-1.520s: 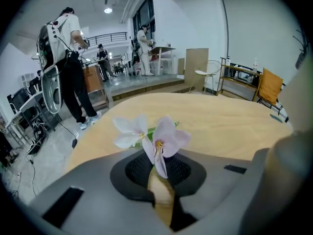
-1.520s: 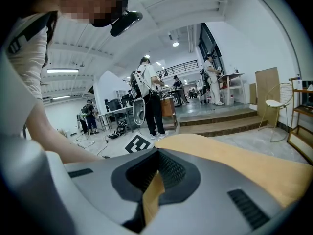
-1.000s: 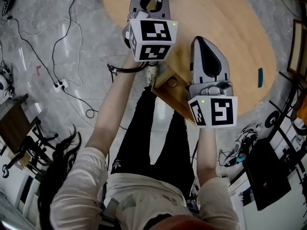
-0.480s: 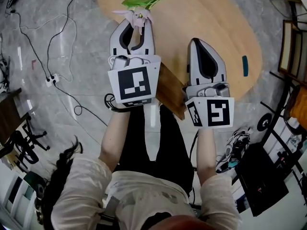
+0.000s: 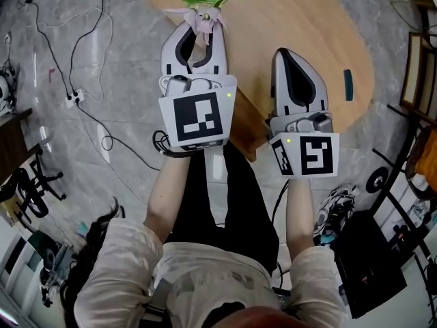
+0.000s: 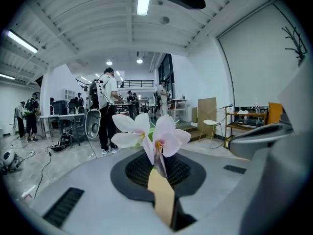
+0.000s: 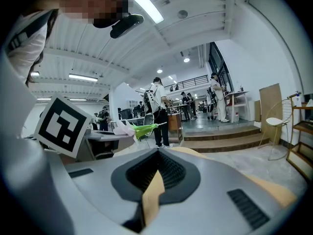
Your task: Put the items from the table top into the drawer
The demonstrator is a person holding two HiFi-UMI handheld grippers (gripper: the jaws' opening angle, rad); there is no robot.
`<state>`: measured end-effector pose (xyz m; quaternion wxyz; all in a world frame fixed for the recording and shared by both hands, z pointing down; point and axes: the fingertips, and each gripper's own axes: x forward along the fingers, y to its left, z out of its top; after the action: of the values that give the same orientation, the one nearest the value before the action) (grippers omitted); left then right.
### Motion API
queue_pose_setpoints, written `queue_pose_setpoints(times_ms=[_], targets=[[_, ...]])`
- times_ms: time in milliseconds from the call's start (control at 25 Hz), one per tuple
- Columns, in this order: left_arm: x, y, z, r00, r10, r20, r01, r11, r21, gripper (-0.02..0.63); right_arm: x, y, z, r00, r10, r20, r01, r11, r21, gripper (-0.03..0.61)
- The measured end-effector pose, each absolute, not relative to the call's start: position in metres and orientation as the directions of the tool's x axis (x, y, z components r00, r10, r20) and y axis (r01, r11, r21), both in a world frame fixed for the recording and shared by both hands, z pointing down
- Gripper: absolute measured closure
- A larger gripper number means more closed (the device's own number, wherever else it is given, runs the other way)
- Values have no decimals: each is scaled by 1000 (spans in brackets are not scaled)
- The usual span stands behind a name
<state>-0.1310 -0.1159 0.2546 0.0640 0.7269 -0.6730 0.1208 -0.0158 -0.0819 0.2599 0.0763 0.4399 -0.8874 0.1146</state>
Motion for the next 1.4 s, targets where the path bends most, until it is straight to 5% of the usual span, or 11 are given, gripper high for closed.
queue_pose_setpoints(times_ms=[280, 520, 840, 1400], targets=[[-113, -118, 266, 168, -950, 262, -969, -208, -134, 571, -1, -76, 268, -584, -767, 265, -810, 573, -128, 574], [-82, -63, 344, 332, -839, 431, -857, -460, -234, 571, 15, -62, 285, -565, -767, 305, -822, 554, -132, 574], [-26, 71, 467, 523, -534, 664, -543, -810, -223, 572, 30, -5, 322, -586, -687, 430, -793, 596, -127, 574], [-14, 162, 602, 452, 2, 892, -259, -956, 134, 571, 21, 61, 374, -619, -557, 554, -748, 633, -199, 574]])
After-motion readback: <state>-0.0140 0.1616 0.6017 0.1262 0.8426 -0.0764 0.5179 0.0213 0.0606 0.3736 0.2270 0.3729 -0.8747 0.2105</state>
